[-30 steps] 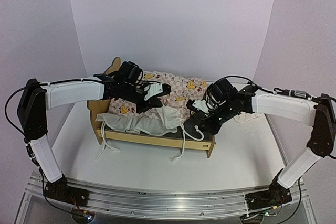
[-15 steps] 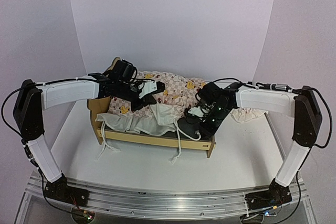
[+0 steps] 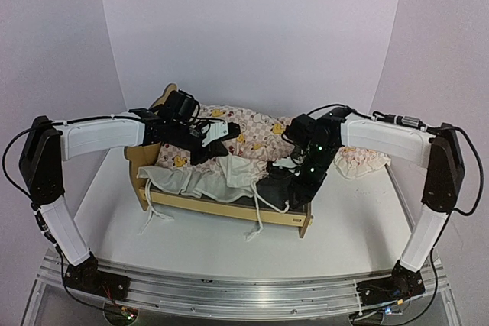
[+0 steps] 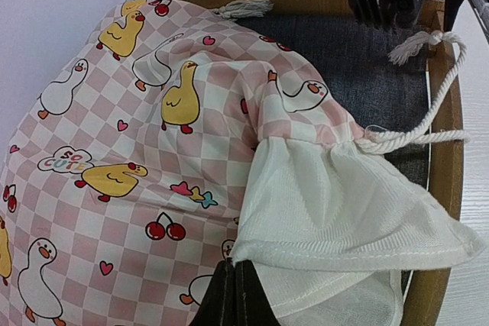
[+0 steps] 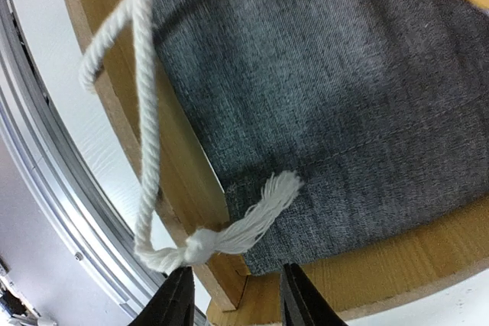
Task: Set up the pet bed
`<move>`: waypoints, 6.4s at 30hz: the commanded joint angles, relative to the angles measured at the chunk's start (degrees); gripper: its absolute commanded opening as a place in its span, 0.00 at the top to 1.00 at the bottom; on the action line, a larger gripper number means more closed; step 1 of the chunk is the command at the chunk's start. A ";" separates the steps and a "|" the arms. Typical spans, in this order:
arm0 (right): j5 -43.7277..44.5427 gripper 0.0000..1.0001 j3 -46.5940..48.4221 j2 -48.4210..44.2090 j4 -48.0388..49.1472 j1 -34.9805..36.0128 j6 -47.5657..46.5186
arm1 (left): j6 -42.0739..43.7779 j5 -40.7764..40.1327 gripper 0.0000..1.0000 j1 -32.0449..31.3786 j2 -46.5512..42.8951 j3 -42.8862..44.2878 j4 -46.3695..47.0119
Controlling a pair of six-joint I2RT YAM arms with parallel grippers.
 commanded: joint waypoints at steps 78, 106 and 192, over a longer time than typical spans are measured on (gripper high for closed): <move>-8.48 0.66 19.11 13.66 -20.61 0.55 23.29 | -3.29 11.77 0.97 -2.94 -1.44 -4.33 1.95; -10.28 0.96 9.77 29.05 -11.55 2.76 28.12 | 2.56 23.51 0.50 -3.24 -1.65 0.08 -6.73; -13.66 1.00 6.98 15.23 -10.36 6.75 39.95 | 1.36 13.56 0.63 -19.03 7.26 -4.30 0.73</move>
